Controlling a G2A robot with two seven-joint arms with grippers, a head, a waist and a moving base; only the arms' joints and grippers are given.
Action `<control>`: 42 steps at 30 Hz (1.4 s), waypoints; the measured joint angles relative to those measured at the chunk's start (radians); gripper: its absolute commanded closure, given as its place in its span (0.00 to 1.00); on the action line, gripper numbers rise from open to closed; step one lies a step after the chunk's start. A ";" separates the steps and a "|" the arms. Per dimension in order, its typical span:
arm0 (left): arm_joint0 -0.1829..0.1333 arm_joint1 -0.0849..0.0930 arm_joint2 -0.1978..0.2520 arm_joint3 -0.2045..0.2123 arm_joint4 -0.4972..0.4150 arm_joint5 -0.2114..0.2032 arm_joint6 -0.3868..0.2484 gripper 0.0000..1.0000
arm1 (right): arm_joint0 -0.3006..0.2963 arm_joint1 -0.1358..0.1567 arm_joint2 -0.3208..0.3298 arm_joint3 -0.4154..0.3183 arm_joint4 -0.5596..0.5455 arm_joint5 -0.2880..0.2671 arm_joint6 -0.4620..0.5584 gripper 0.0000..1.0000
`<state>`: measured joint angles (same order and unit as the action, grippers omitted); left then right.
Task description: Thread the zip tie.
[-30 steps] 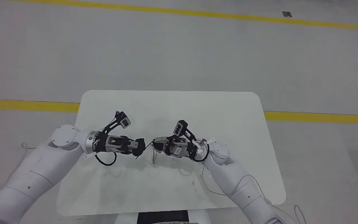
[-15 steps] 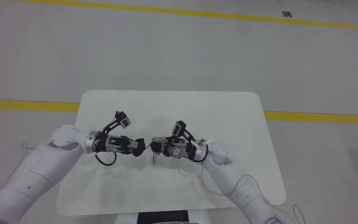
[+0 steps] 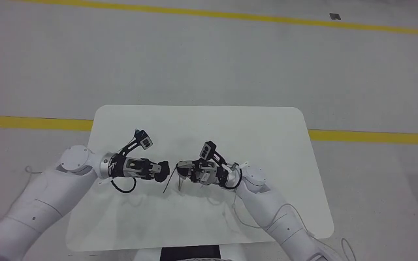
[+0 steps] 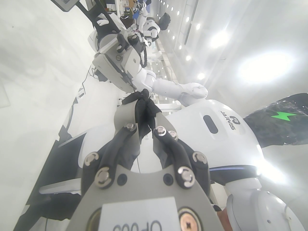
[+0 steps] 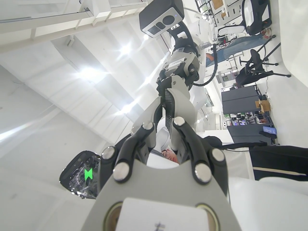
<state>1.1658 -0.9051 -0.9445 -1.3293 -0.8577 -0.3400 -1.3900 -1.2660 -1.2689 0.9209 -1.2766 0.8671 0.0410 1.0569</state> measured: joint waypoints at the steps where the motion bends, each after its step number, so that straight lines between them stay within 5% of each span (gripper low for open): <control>1: 0.000 0.000 0.000 0.000 0.000 0.000 0.000 1.00 | 0.000 0.000 0.000 0.000 0.000 0.000 0.000 1.00; 10: 0.000 0.000 0.000 0.000 0.000 0.000 0.000 1.00 | -0.002 0.000 0.013 0.006 -0.005 -0.011 -0.017 1.00; 11: 0.000 0.000 0.000 0.000 0.000 0.000 0.000 0.90 | -0.004 0.001 0.017 0.007 -0.008 -0.017 -0.025 1.00; 12: 0.000 0.000 0.000 0.000 0.000 0.000 0.000 0.64 | -0.007 0.002 0.024 0.007 -0.015 -0.028 -0.040 1.00; 13: 0.000 0.000 0.000 0.000 0.000 0.000 0.000 0.00 | -0.010 0.003 0.029 0.005 -0.018 -0.037 -0.051 1.00; 20: 0.000 0.000 0.000 0.000 0.000 0.000 0.000 0.00 | -0.032 0.011 0.069 -0.029 -0.078 -0.129 -0.118 1.00; 27: 0.000 0.000 0.000 0.000 -0.001 0.000 0.001 0.00 | -0.035 0.011 0.072 -0.032 -0.077 -0.131 -0.126 1.00; 32: 0.034 -0.005 -0.034 -0.007 -0.005 0.000 0.077 0.00 | -0.060 0.010 0.097 -0.062 -0.054 -0.178 -0.188 1.00; 38: 0.111 -0.037 -0.138 -0.026 -0.027 0.000 0.106 0.00 | -0.082 0.001 0.095 -0.083 -0.018 -0.246 -0.226 1.00; 42: 0.143 -0.076 -0.175 -0.011 0.000 0.000 0.130 0.00 | -0.084 -0.012 0.069 -0.080 -0.004 -0.276 -0.258 1.00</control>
<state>1.3091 -0.9815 -1.1197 -1.3406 -0.8579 -0.3400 -1.2604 -1.3500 -1.2805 0.9903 -1.3567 0.8627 -0.2353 0.7994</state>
